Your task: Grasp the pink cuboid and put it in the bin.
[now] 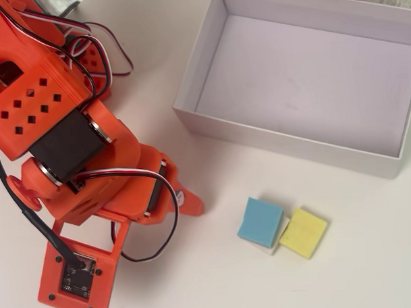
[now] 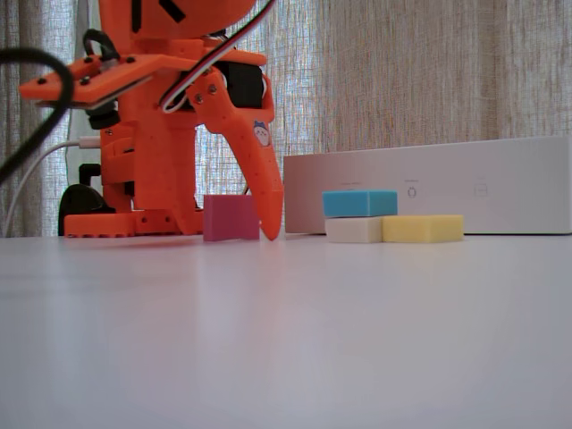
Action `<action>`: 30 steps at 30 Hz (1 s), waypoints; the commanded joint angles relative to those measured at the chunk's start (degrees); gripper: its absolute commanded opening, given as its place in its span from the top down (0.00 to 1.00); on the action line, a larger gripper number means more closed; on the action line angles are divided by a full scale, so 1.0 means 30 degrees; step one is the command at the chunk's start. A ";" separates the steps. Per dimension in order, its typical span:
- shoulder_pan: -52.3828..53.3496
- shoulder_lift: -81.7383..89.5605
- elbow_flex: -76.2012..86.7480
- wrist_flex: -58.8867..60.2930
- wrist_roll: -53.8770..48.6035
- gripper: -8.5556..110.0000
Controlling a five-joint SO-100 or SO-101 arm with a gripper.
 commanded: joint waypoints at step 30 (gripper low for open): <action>-0.5215 0.3926 -1.2393 0.3896 0.0645 1.00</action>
